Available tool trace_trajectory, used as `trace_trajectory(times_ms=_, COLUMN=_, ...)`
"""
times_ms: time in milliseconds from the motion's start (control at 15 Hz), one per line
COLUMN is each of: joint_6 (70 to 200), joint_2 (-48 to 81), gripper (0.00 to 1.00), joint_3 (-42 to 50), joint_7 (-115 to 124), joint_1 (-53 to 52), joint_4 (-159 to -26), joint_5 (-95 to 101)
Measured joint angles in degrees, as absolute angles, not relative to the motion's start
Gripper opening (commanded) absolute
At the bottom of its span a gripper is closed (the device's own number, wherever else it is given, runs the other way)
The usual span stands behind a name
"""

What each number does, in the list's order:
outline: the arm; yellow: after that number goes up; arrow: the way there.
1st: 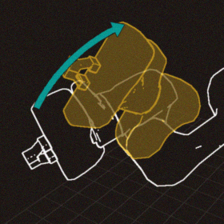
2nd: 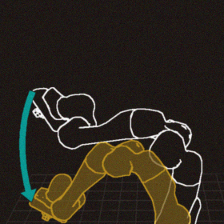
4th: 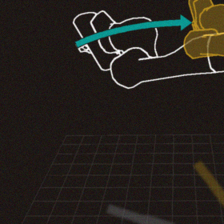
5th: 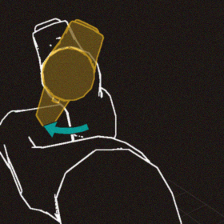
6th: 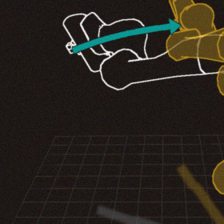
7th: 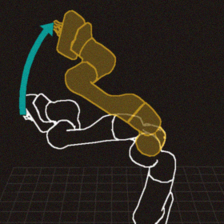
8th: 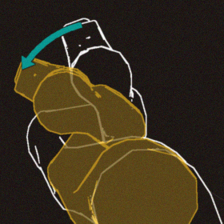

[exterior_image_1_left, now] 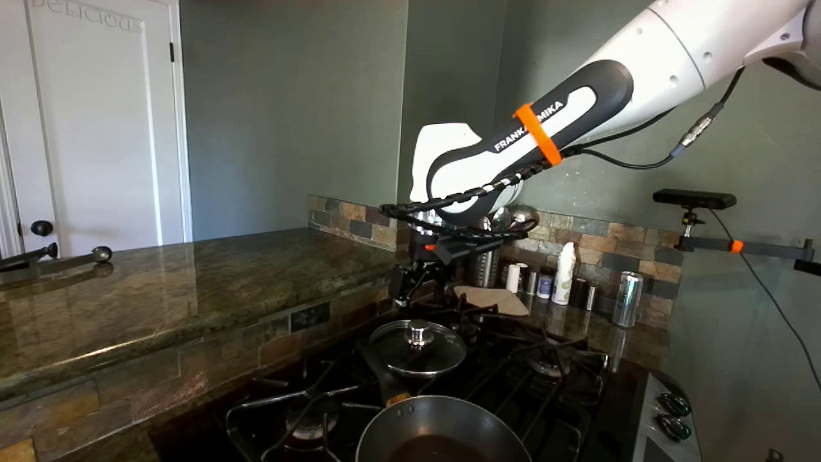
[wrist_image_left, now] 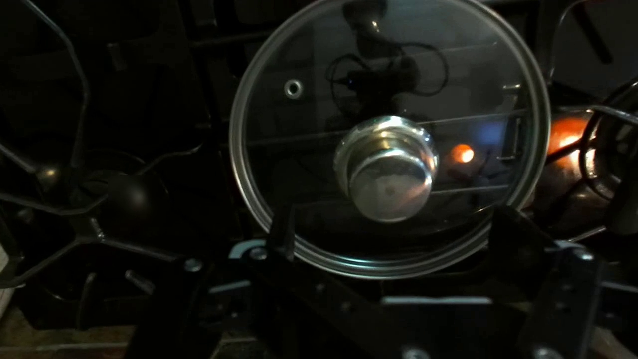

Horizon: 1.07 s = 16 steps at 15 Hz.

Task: Slide the pan to the bottom left stove plate and put the glass lid on the pan

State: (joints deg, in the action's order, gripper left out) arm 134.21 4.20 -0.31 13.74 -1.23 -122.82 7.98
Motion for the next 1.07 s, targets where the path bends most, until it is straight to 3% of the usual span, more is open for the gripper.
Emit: trace_trajectory(times_ms=1067, joint_6=128.0, joint_2=10.4, gripper=1.00, joint_3=-0.3, joint_7=9.6, joint_1=-1.3, joint_4=-117.4, joint_5=2.7)
